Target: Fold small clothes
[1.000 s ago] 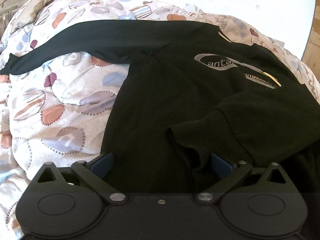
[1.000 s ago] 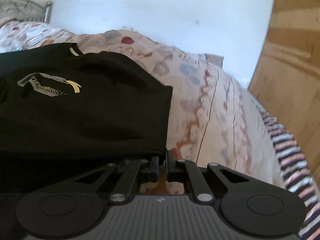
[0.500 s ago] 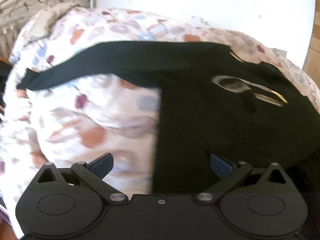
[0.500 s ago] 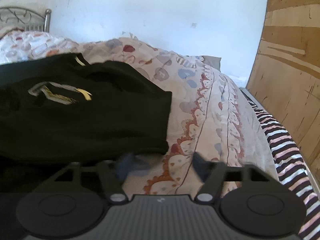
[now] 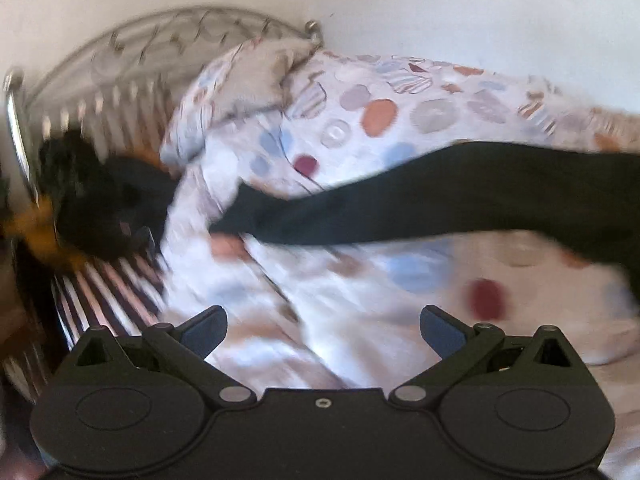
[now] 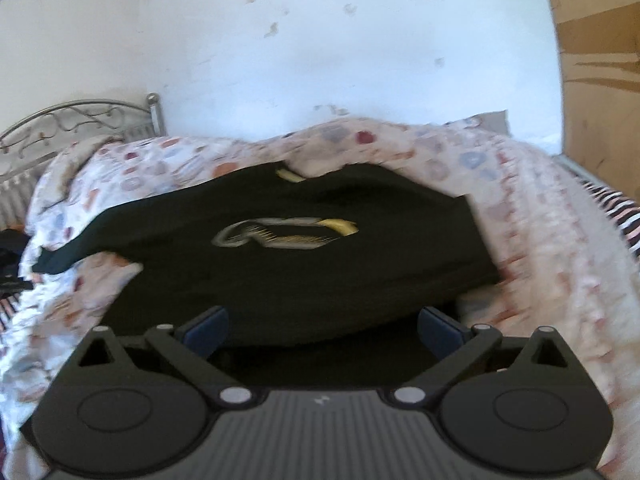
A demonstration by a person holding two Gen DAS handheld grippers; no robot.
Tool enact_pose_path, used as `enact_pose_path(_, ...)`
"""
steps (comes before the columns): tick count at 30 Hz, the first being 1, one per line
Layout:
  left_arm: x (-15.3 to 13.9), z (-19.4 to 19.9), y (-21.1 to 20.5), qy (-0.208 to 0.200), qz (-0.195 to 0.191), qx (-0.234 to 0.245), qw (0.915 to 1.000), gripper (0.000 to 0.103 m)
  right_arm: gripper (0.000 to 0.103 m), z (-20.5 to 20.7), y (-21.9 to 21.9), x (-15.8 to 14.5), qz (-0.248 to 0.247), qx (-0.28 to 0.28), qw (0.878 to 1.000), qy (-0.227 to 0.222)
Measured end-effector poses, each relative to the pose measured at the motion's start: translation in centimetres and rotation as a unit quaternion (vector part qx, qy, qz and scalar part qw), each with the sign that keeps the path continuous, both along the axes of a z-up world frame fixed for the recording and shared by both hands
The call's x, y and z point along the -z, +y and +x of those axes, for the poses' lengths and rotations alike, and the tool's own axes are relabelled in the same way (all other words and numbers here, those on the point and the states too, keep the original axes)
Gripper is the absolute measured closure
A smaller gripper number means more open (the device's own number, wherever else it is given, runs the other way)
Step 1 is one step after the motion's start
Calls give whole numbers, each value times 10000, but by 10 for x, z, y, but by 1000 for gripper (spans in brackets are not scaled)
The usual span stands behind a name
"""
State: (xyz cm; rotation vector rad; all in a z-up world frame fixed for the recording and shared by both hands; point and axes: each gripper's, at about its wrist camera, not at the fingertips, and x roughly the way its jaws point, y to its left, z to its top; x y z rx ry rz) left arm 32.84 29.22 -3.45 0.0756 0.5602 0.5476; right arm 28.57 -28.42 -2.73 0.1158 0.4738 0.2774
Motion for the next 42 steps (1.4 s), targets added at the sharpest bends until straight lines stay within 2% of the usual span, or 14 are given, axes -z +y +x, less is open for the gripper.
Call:
enact_pose_path(3, 3, 16, 36, 58, 773, 161, 9969, 1, 0, 2, 32, 8, 9, -161, 9998, 77)
enact_pose_path(8, 10, 45, 89, 204, 1371, 395, 9896, 7, 0, 15, 70, 21, 73, -164, 9991, 372)
enact_pose_path(12, 30, 80, 105, 936, 2514, 797, 9601, 16, 0, 20, 90, 29, -1, -70, 9990, 446)
enact_pose_path(18, 49, 117, 138, 1680, 2723, 1243, 9392, 26, 0, 25, 96, 38, 25, 301, 9976, 628)
enact_pose_path(21, 61, 127, 144, 2063, 2867, 1464, 9240, 43, 0, 24, 99, 41, -38, 431, 9967, 689)
enact_pose_path(22, 63, 129, 146, 2213, 2867, 1525, 9195, 64, 0, 23, 99, 41, -44, 482, 9963, 705)
enact_pose_path(23, 65, 132, 148, 2355, 2795, 1553, 9178, 89, 0, 23, 99, 41, -36, 517, 9961, 720)
enact_pose_path(24, 64, 133, 151, 2420, 2687, 1541, 9195, 93, 0, 22, 99, 41, -30, 540, 9959, 721)
enact_pose_path(28, 35, 122, 157, 2190, 1849, 1602, 9446, 99, 0, 19, 99, 40, -7, 614, 9960, 656)
enact_pose_path(32, -6, 104, 150, 2024, 1268, 1693, 9562, 100, 0, 14, 99, 38, 141, 652, 9959, 608)
enact_pose_path(34, -37, 91, 145, 1978, 740, 1765, 9614, 100, 0, 12, 101, 36, 165, 629, 9964, 547)
enact_pose_path(38, -94, 66, 135, 2043, -390, 1996, 9575, 100, 0, 7, 103, 35, 251, 614, 9967, 468)
enact_pose_path(40, -118, 54, 131, 2138, -1132, 2053, 9483, 100, 0, 7, 102, 36, 306, 633, 9964, 482)
enact_pose_path(42, -137, 41, 126, 2094, -1579, 2223, 9390, 100, 0, 6, 103, 38, 351, 661, 9959, 511)
